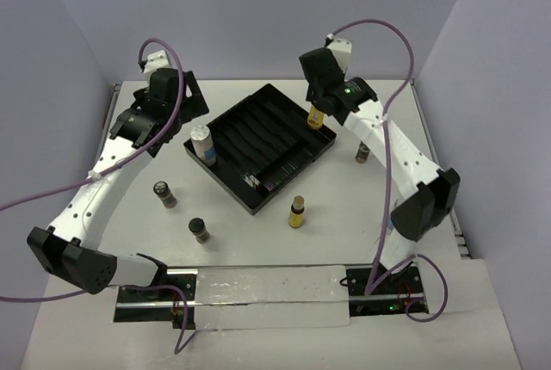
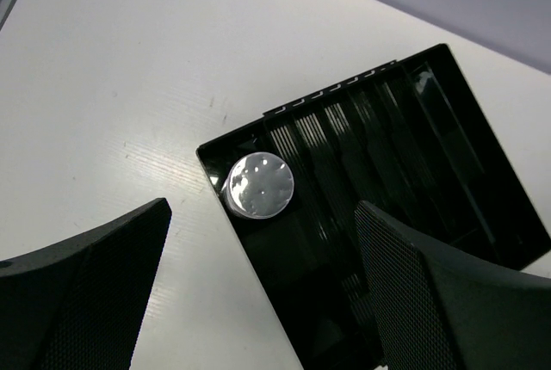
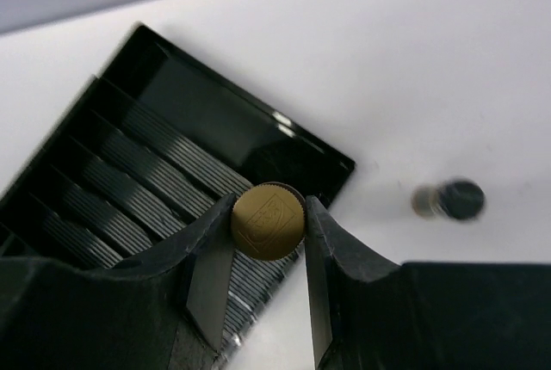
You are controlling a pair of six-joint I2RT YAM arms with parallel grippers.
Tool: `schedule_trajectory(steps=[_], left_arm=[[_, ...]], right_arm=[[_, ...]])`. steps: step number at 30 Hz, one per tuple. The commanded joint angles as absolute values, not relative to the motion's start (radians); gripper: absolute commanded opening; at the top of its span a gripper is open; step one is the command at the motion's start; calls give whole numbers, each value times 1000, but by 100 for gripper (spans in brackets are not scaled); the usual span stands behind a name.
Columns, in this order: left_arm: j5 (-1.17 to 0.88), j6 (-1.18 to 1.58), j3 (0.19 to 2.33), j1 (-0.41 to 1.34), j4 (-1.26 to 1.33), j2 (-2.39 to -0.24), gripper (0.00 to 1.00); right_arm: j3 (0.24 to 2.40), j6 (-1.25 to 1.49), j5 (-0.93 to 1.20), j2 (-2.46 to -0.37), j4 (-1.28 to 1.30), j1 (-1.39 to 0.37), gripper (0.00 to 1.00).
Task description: Organize the condiment bottles
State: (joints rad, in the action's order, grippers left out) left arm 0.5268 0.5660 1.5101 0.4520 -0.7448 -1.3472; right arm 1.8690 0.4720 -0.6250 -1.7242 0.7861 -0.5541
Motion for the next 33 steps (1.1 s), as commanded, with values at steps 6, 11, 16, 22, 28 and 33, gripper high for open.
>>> schedule_trajectory(steps=[6,11,16,22,28,33], left_arm=[[515,568,1561,439,-766,-1371,96],[514,567,1532,433,-732,-1332,96],[485,555,1563,417,-748,-1357,97],[513,550,1572,412,-762,-1365,97],[528,551,1574,405,-774,-1367,97],[545,549,1565,401,-774,-1362,97]], right_arm=[[2282,318,-636,-2025,611,-559,9],[2405,266,-626,-2165,545,-559,9],[2373,224,-617,-2208,415,-560,9],[2421,201,-601,-2300,379,-560,9],[2425,204,-582,-2368,345,-560,9],[2431,203,-574,-2418,312,-559,9]])
